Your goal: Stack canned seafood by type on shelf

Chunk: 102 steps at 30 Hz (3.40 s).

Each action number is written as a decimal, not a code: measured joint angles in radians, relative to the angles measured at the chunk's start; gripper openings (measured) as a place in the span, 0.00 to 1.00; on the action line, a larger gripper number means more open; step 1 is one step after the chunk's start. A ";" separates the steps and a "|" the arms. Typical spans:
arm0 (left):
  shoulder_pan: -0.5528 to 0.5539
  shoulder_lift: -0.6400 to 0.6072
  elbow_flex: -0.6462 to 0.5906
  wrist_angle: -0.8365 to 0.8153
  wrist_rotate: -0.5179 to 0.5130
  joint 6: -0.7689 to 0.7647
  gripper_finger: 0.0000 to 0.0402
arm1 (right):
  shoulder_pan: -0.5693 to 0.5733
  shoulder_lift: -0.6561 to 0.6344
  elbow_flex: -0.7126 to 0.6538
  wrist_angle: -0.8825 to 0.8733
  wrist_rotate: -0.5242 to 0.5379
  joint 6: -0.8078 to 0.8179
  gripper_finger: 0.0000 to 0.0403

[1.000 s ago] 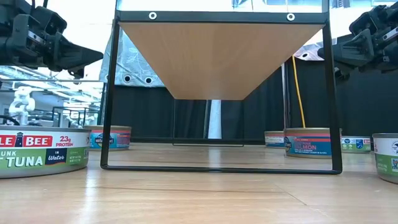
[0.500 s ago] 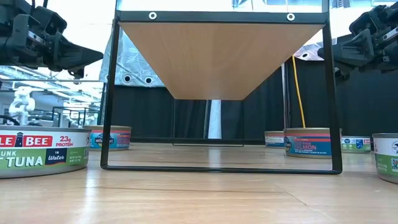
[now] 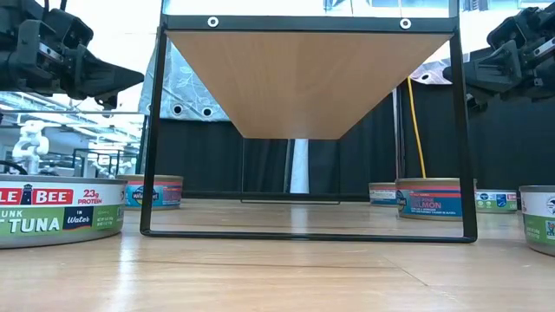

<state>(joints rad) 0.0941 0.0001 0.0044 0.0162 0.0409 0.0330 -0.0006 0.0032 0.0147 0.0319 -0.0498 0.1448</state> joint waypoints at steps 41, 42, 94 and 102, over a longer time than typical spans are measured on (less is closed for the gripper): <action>0.000 0.000 0.000 0.000 0.000 0.000 0.01 | 0.000 0.000 0.000 0.000 0.000 0.000 0.00; 0.000 0.000 0.000 0.000 0.000 0.000 0.01 | 0.000 0.000 0.000 0.000 0.000 0.000 0.00; 0.000 0.214 0.679 -0.302 -0.078 -0.053 0.01 | 0.000 0.000 0.000 0.002 0.000 -0.052 0.00; -0.001 0.644 1.299 -0.714 -0.067 -0.048 0.01 | 0.000 0.000 0.000 0.001 0.000 -0.052 0.00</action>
<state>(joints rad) 0.0933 0.6445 1.3036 -0.6978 -0.0260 -0.0150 -0.0006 0.0032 0.0143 0.0330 -0.0494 0.0932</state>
